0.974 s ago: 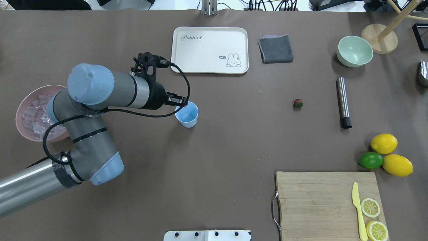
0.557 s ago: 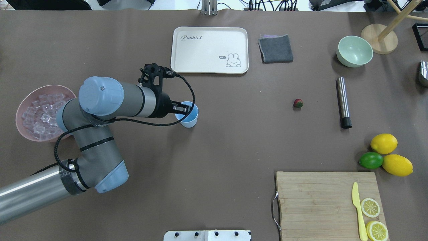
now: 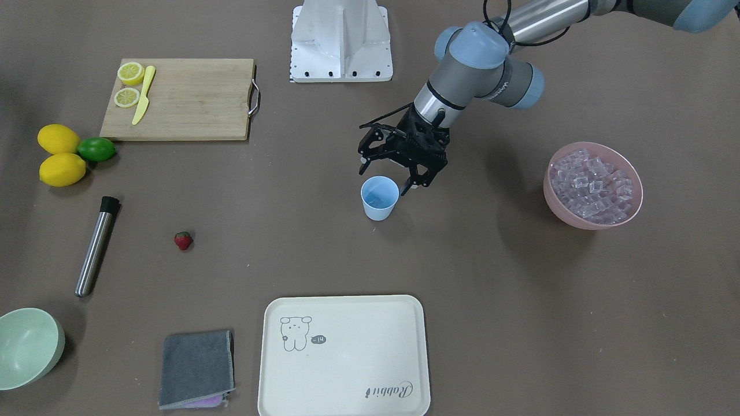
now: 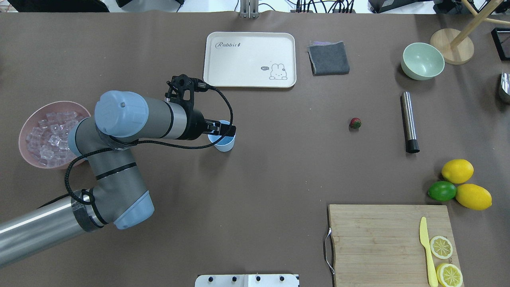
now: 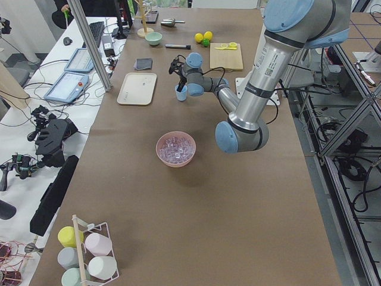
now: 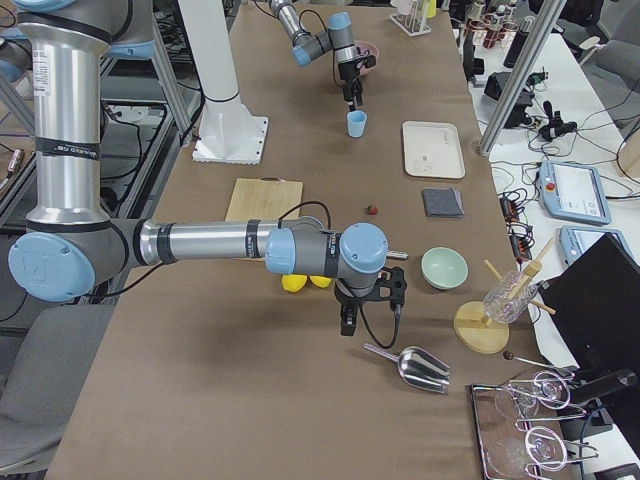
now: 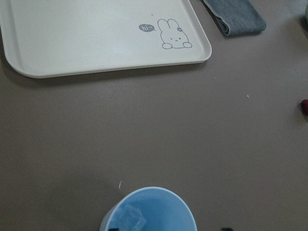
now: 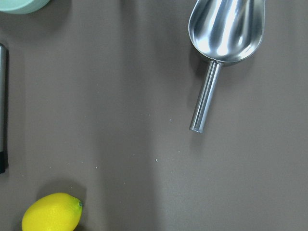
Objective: Mash ice and strawberries in cup
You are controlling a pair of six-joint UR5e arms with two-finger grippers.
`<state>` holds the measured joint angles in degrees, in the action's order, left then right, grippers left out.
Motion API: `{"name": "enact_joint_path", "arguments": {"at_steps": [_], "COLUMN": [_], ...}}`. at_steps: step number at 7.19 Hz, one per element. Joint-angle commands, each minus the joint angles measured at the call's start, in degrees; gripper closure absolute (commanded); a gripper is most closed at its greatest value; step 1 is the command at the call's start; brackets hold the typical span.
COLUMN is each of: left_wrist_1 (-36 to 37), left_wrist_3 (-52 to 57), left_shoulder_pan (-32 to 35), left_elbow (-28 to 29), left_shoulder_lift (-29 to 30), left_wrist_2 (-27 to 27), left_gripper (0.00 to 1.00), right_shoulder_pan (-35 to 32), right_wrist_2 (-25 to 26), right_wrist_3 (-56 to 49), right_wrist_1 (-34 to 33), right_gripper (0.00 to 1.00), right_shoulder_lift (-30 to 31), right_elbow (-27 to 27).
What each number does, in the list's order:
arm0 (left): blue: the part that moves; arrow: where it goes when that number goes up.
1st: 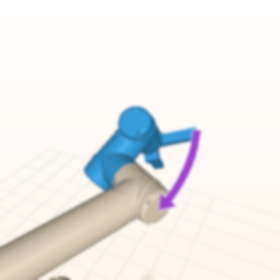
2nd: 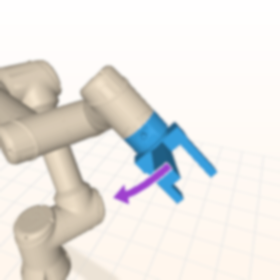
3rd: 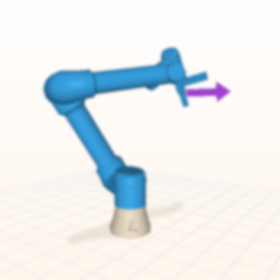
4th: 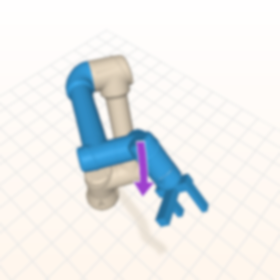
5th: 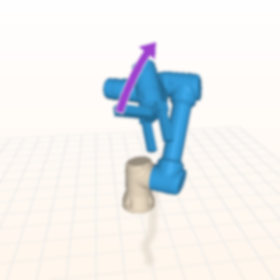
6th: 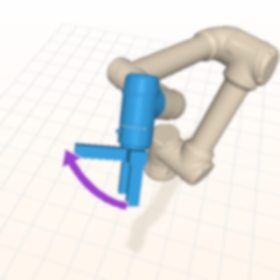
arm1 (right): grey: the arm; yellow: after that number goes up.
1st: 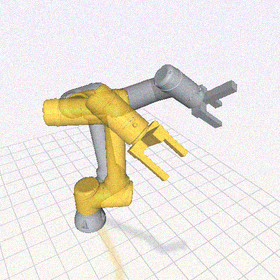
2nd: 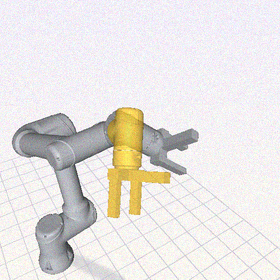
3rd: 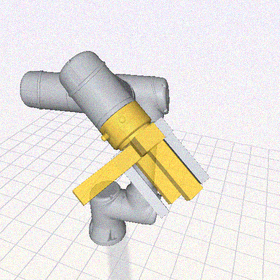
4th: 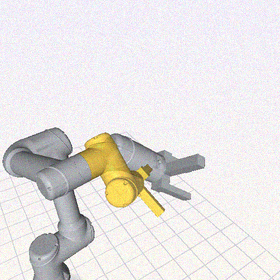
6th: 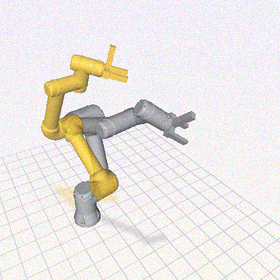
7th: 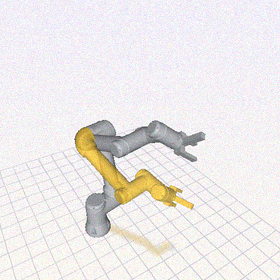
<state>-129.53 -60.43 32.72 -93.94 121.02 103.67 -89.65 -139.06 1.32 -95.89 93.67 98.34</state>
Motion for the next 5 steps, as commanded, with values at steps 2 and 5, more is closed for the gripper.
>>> {"name": "enact_joint_path", "arguments": {"at_steps": [2, 5], "left_wrist_1": [7.4, 26.3], "left_wrist_3": [0.1, 7.3], "left_shoulder_pan": [4.4, 10.8], "left_elbow": [-5.2, -19.8], "left_shoulder_lift": [-1.6, -8.7], "left_wrist_2": [2.6, 7.7], "left_gripper": [0.03, 0.03], "right_shoulder_pan": [0.0, 0.0], "right_wrist_2": [0.0, -0.1], "right_wrist_3": [0.0, 0.0], "right_wrist_1": [0.0, 0.1], "right_gripper": [0.00, 0.00], "right_shoulder_lift": [-0.2, -0.4], "right_elbow": [0.3, 0.5]}}
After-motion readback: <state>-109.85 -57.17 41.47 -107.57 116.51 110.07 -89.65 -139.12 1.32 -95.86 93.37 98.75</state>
